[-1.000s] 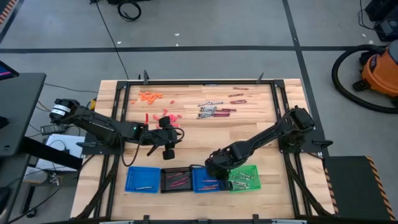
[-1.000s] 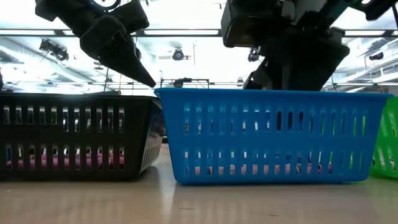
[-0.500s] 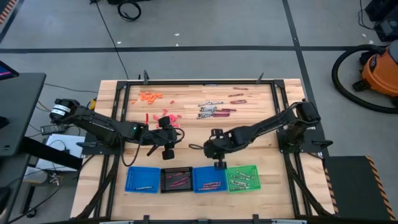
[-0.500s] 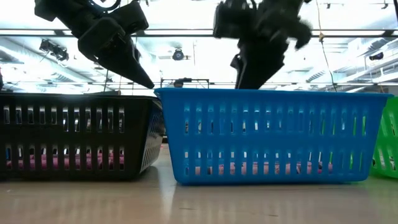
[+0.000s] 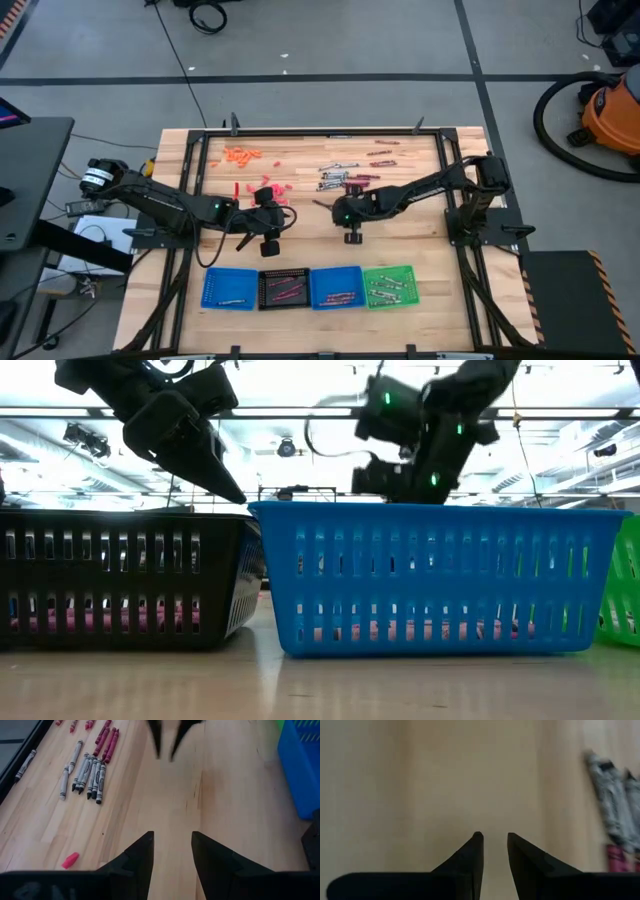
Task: Sort crayons
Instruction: Put the dark pink crayon into the black bin
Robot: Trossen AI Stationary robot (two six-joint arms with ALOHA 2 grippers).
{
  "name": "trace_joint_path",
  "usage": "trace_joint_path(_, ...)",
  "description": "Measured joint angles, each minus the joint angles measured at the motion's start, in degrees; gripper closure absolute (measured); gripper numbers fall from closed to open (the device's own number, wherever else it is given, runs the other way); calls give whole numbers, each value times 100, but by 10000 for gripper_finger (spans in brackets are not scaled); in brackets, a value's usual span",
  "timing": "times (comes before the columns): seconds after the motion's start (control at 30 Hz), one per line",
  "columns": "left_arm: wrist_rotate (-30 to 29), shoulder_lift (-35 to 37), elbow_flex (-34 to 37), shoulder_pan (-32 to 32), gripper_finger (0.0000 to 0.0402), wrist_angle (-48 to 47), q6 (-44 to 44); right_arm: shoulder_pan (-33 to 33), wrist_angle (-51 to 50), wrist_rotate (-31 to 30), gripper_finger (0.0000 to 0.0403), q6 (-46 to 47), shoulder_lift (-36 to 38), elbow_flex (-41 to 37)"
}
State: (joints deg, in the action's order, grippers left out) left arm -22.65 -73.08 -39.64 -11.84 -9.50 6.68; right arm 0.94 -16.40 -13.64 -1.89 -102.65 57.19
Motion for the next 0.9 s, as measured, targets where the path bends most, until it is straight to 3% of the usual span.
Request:
trace_joint_path(0.13,0,0,0,0,258,-41,0,-321,525,-18,309,-282,0,-391)
trace_joint_path(0.43,0,0,0,-1,258,-144,1,-1125,1746,760,309,-263,166,-946)
trace_joint_path(0.9,0,0,0,-2,258,-189,17,-1825,2317,731,309,-302,895,-1763)
